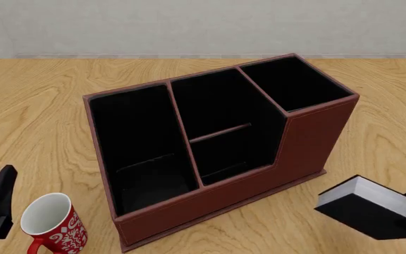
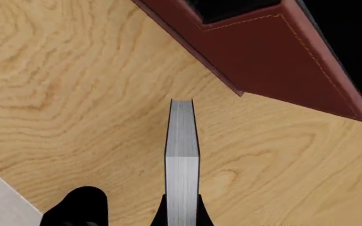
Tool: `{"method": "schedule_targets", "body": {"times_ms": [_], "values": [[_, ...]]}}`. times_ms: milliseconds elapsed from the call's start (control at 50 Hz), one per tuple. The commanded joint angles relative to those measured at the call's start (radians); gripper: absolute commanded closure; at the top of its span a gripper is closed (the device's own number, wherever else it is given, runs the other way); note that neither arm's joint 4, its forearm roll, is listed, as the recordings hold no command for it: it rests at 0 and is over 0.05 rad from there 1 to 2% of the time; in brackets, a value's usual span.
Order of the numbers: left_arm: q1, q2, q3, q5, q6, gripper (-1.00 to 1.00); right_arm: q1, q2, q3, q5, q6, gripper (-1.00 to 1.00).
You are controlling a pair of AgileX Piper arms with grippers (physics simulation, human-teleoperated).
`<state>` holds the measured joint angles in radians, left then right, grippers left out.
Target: Pick up the book and place it in the right compartment of the caddy.
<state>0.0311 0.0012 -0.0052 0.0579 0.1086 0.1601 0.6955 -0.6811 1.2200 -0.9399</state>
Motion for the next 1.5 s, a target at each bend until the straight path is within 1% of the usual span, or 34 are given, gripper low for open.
{"method": "schedule_targets", "body": {"times_ms": [20, 40, 100, 140, 160, 180, 240, 260, 300, 340, 400, 460, 480, 500, 560, 720, 760, 880, 900, 960, 1020, 1060, 1080, 1100, 1140, 1200, 1220, 1240, 1280, 1320, 1380, 1420, 1480, 1500], "values": [[-0.015, 0.009, -0.003, -0.013, -0.003, -1.0, 0.024, -0.017, -0.026, 0.0, 0.115, 1.0], [-0.018, 0.018, -0.003, -0.023, -0.003, -1.0, 0.046, -0.018, -0.016, 0.0, 0.138, 1.0], [-0.024, 0.033, -0.006, -0.039, -0.004, -1.0, 0.06, -0.032, -0.007, 0.0, 0.171, 1.0], [-0.027, 0.035, -0.005, -0.042, -0.002, -1.0, 0.045, -0.046, -0.011, 0.0, 0.181, 1.0], [-0.027, 0.036, -0.005, -0.043, -0.003, -1.0, 0.052, -0.051, -0.011, 0.0, 0.195, 1.0], [-0.027, 0.036, -0.005, -0.044, -0.003, -1.0, 0.052, -0.051, -0.011, 0.0, 0.195, 1.0], [-0.029, 0.037, -0.003, -0.046, -0.002, -1.0, 0.063, -0.068, -0.009, 0.0, 0.227, 1.0], [-0.029, 0.037, -0.004, -0.047, -0.004, -1.0, 0.059, -0.07, -0.018, 0.0, 0.247, 1.0], [-0.032, 0.041, -0.003, -0.051, -0.003, -1.0, 0.061, -0.079, -0.005, 0.0, 0.257, 1.0], [-0.035, 0.048, -0.003, -0.058, -0.006, -1.0, 0.059, -0.092, 0.014, 0.0, 0.255, 1.0], [-0.04, 0.057, -0.002, -0.066, -0.005, -1.0, 0.071, -0.101, 0.023, 0.0, 0.272, 1.0], [-0.04, 0.062, -0.002, -0.072, -0.005, -1.0, 0.022, -0.114, 0.027, 0.0, 0.245, 1.0], [-0.04, 0.063, -0.002, -0.074, -0.005, -1.0, 0.017, -0.115, 0.027, 0.0, 0.246, 1.0], [-0.041, 0.064, -0.002, -0.075, -0.006, -1.0, 0.028, -0.111, 0.016, 0.0, 0.269, 1.0], [-0.045, 0.072, -0.001, -0.083, -0.007, -1.0, 0.038, -0.118, 0.016, 0.0, 0.3, 1.0], [-0.055, 0.109, 0.0, -0.121, -0.009, -1.0, -0.005, -0.151, 0.034, 0.0, 0.295, 1.0], [-0.056, 0.119, -0.003, -0.129, -0.008, -1.0, -0.004, -0.153, 0.026, 0.0, 0.306, 1.0], [-0.056, 0.119, -0.012, -0.128, -0.004, -1.0, -0.02, -0.158, -0.001, 0.0, 0.307, 1.0], [-0.056, 0.117, -0.015, -0.125, -0.006, -1.0, -0.026, -0.16, -0.007, 0.0, 0.304, 1.0], [-0.057, 0.111, -0.017, -0.119, -0.006, -1.0, -0.091, -0.168, -0.025, 0.0, 0.264, 1.0], [-0.057, 0.108, -0.019, -0.116, -0.007, -1.0, -0.093, -0.166, -0.035, 0.0, 0.261, 1.0], [-0.058, 0.103, -0.024, -0.109, -0.009, -1.0, -0.134, -0.168, -0.06, 0.0, 0.239, 1.0], [-0.058, 0.102, -0.024, -0.109, -0.009, -1.0, -0.134, -0.168, -0.06, 0.0, 0.239, 1.0], [-0.06, 0.101, -0.024, -0.107, -0.009, -1.0, -0.148, -0.17, -0.063, 0.0, 0.216, 1.0], [-0.059, 0.097, -0.027, -0.102, -0.009, -1.0, -0.154, -0.167, -0.068, 0.0, 0.211, 1.0], [-0.058, 0.093, -0.032, -0.096, -0.01, -1.0, -0.222, -0.171, -0.066, 0.0, 0.147, 1.0], [-0.057, 0.095, -0.033, -0.097, -0.01, -1.0, -0.244, -0.171, -0.088, 0.0, 0.137, 1.0], [-0.058, 0.094, -0.033, -0.097, -0.008, -1.0, -0.243, -0.165, -0.107, 0.0, 0.147, 1.0], [-0.058, 0.092, -0.035, -0.093, -0.009, -1.0, -0.247, -0.163, -0.11, 0.0, 0.139, 1.0], [-0.059, 0.091, -0.035, -0.092, -0.009, -1.0, -0.298, -0.163, -0.123, 0.0, 0.098, 1.0], [-0.06, 0.098, -0.036, -0.1, -0.01, -1.0, -0.303, -0.155, -0.148, 0.0, 0.094, 1.0], [-0.06, 0.099, -0.039, -0.1, -0.012, -1.0, -0.345, -0.153, -0.165, 0.0, 0.058, 1.0], [-0.061, 0.098, -0.039, -0.1, -0.012, -1.0, -0.349, -0.145, -0.18, 0.0, 0.05, 1.0], [-0.061, 0.099, -0.039, -0.101, -0.012, -1.0, -0.373, -0.144, -0.192, 0.0, 0.026, 1.0]]}}
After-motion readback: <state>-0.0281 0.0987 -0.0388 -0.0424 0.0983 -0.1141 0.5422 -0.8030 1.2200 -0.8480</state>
